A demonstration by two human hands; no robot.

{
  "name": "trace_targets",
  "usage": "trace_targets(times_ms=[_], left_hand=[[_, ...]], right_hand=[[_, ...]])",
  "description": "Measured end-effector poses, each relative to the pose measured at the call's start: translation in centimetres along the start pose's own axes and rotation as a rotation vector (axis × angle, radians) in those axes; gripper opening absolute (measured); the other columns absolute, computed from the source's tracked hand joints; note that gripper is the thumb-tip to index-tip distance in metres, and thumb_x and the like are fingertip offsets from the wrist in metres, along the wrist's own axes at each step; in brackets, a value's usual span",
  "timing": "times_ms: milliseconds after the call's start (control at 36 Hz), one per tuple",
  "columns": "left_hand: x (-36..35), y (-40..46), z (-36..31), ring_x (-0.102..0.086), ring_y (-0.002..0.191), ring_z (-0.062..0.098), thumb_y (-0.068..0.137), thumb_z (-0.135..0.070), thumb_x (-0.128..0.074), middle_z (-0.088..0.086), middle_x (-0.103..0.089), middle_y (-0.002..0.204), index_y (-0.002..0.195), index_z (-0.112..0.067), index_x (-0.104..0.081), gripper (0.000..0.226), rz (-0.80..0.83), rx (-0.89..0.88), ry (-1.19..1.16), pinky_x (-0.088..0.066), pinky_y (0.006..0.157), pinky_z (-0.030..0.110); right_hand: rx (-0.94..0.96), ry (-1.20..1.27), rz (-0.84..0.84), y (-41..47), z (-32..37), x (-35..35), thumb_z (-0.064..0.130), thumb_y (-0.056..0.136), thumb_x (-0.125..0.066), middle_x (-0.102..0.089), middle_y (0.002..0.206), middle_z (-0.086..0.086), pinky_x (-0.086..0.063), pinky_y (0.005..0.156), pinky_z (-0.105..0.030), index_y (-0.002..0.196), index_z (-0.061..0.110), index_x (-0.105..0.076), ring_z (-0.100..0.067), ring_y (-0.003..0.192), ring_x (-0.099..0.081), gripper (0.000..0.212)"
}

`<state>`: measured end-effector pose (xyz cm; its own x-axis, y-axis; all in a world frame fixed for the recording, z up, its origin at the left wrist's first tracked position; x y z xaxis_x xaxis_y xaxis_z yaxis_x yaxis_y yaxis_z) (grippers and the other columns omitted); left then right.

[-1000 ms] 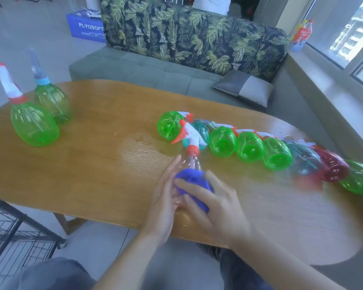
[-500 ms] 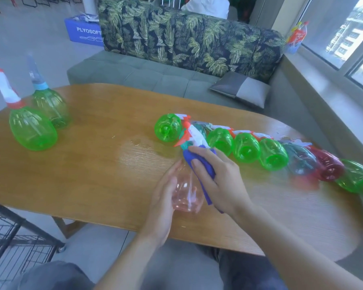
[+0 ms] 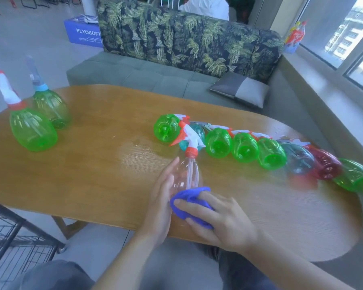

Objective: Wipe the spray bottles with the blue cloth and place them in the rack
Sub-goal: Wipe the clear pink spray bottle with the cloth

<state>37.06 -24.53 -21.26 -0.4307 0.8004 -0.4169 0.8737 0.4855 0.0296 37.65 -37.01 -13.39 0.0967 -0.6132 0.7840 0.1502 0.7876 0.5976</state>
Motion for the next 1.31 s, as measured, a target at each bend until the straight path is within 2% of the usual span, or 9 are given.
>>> trace_targets(times_ms=[83,222,361,472,722,833,889,1000,1306], left_hand=[[0.1,0.0,0.0,-0.066,0.134,0.025,0.108,-0.038,-0.053,0.001,-0.069,0.146,0.146,-0.042,-0.064,0.04,-0.015,0.024,-0.026,-0.061,0.093,0.039],[0.2,0.1,0.6,-0.067,0.133,0.029,0.103,-0.042,-0.048,0.0,-0.07,0.143,0.138,-0.048,-0.069,0.042,-0.02,0.047,-0.011,-0.05,0.113,0.064],[0.1,0.4,0.5,-0.058,0.144,0.032,0.11,-0.036,-0.044,0.004,-0.066,0.151,0.145,-0.04,-0.066,0.041,-0.014,0.035,-0.029,-0.046,0.117,0.063],[0.3,0.6,0.6,-0.069,0.126,0.028,0.116,-0.029,-0.041,0.0,-0.071,0.144,0.146,-0.039,-0.063,0.038,-0.028,0.078,-0.082,-0.058,0.084,0.043],[0.6,0.2,0.8,-0.058,0.143,0.036,0.111,-0.04,-0.044,0.008,-0.064,0.152,0.147,-0.044,-0.062,0.041,-0.028,0.116,-0.137,-0.042,0.12,0.067],[-0.1,0.0,0.0,-0.07,0.125,0.031,0.099,-0.062,-0.055,0.008,-0.071,0.143,0.146,-0.048,-0.061,0.05,-0.001,0.097,-0.092,-0.061,0.094,0.048],[-0.1,0.0,-0.2,-0.07,0.11,0.031,0.088,-0.068,-0.066,0.01,-0.072,0.138,0.146,-0.048,-0.062,0.061,0.014,0.084,-0.086,-0.06,0.08,0.043],[0.1,0.0,0.1,-0.066,0.122,0.033,0.079,-0.058,-0.089,0.009,-0.066,0.146,0.153,-0.044,-0.056,0.081,0.052,0.054,-0.057,-0.055,0.095,0.052],[-0.2,0.2,0.1,-0.075,0.101,0.02,0.095,-0.032,-0.068,0.006,-0.075,0.133,0.155,-0.04,-0.052,0.063,0.024,0.024,-0.079,-0.063,0.083,0.043]], right_hand=[[-0.161,0.095,-0.153,1.1,-2.2,2.0,0.032,0.107,-0.054,-0.061,0.112,0.004,-0.051,0.081,-0.02,0.133,0.021,-0.066,-0.008,0.092,-0.062,0.03],[-0.513,0.19,-0.252,2.7,-7.6,2.5,0.032,0.106,-0.054,-0.063,0.1,0.008,-0.049,0.082,-0.023,0.133,0.027,-0.068,-0.007,0.089,-0.061,0.031],[-0.473,0.242,-0.198,2.9,-6.4,0.7,0.035,0.107,-0.052,-0.062,0.098,-0.001,-0.052,0.078,-0.038,0.131,0.025,-0.071,-0.016,0.086,-0.061,0.032],[-0.319,0.21,-0.169,2.7,-3.5,0.0,0.034,0.108,-0.053,-0.06,0.099,-0.004,-0.052,0.074,-0.036,0.13,0.019,-0.072,-0.019,0.082,-0.058,0.032],[-0.146,0.195,-0.029,0.6,0.9,-1.1,0.027,0.107,-0.058,-0.068,0.111,-0.007,-0.056,0.077,-0.034,0.129,0.016,-0.073,-0.025,0.089,-0.066,0.029],[-0.376,0.316,-0.184,0.0,-1.3,1.2,0.033,0.105,-0.057,-0.066,0.106,0.004,-0.047,0.083,-0.015,0.125,0.026,-0.073,-0.001,0.094,-0.06,0.026],[-0.574,0.342,-0.293,-0.7,-3.6,1.8,0.033,0.102,-0.057,-0.066,0.096,0.003,-0.044,0.081,-0.015,0.123,0.037,-0.072,-0.007,0.091,-0.06,0.025],[-0.79,0.475,-0.344,-1.8,-5.8,0.8,0.027,0.103,-0.055,-0.069,0.1,0.008,-0.048,0.084,-0.022,0.122,0.037,-0.072,-0.02,0.096,-0.065,0.027],[-0.839,0.528,-0.4,-2.3,-6.0,0.6,0.026,0.103,-0.055,-0.072,0.108,0.01,-0.049,0.087,-0.021,0.124,0.035,-0.072,-0.019,0.102,-0.067,0.029]])
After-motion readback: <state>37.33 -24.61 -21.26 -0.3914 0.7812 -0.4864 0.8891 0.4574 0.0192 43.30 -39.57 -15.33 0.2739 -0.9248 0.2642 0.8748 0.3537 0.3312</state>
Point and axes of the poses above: each hand's wrist, its own y-axis towards the middle knuckle, its own x-axis out of the back of the hand, z = x × y, the point moved 10 cm from there along y, towards the middle knuckle
